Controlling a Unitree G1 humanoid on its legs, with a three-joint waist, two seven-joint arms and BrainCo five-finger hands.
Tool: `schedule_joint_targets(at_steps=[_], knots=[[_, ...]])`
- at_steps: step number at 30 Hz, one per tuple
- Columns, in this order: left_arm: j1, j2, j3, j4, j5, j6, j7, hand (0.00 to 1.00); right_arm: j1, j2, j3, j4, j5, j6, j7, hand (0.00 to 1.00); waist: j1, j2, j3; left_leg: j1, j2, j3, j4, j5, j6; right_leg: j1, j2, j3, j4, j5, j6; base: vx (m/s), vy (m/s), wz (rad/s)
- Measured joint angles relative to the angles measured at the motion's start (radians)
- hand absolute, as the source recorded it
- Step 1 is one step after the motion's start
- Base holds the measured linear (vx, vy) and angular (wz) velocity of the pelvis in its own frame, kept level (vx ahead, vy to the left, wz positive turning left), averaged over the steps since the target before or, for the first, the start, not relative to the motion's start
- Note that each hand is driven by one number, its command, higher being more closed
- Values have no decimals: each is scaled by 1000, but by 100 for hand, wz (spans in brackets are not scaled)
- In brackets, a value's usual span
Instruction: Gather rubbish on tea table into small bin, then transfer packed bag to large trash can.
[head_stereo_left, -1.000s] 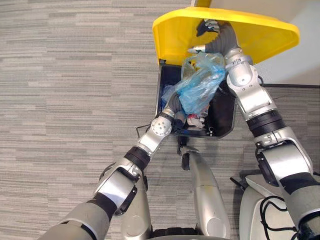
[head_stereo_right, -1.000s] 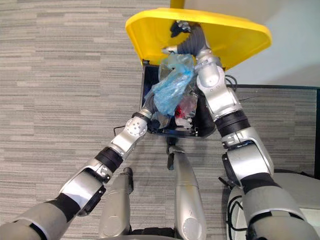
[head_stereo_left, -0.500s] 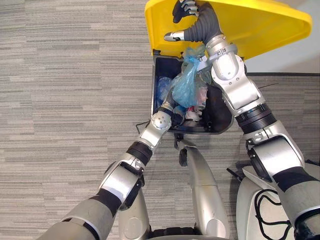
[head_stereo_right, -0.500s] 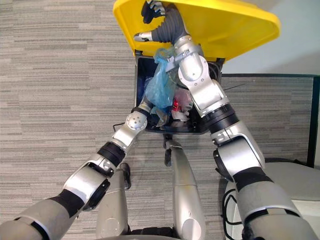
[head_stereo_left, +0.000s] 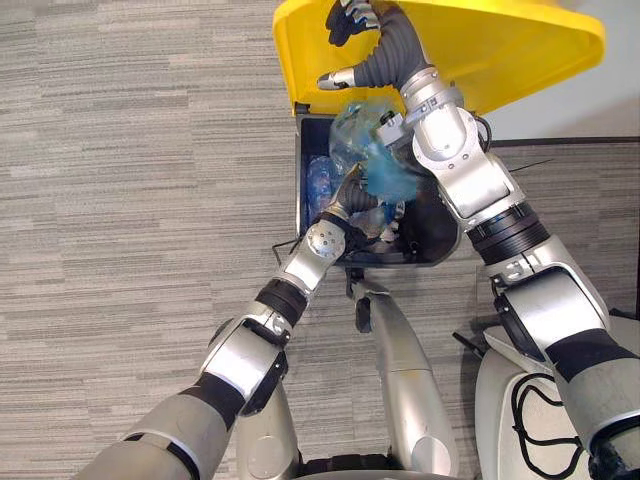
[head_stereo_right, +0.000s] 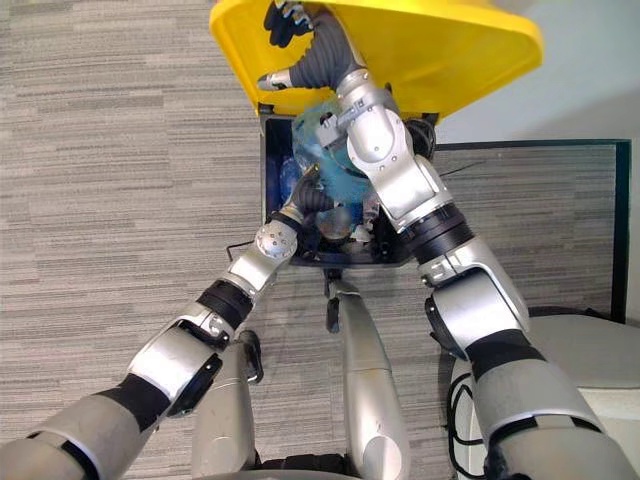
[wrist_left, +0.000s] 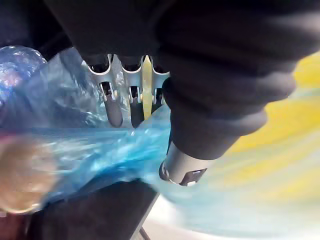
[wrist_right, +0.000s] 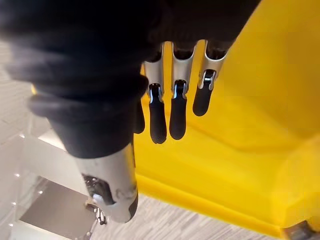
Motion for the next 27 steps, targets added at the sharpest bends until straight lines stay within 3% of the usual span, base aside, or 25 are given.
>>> schedule_joint_targets(at_steps=[16,22,27], knots=[[-27,4,-10,4,26,6,-6,0,9,-29,18,60,-178,2,23,0,-1,-2,-1,77,-2,21,-77,31,-8,66,-3,1,-27,0,0,3,-2,1],[19,62,-18,-98,-30,-9,-11,0,108,-77,13,27,-195,2,24,0,17,-1,-1,134,-16,15,-135,62,-12,112,-19,-8,-34,-7,-9,27,-22,11],[191,194,-14,-237,-95,-43,-42,0,308,-138,1,12,-236,1,50,0,32,-2,-33,163,-37,-30,-180,95,-18,151,-47,-40,-36,-19,-7,-14,-37,28]])
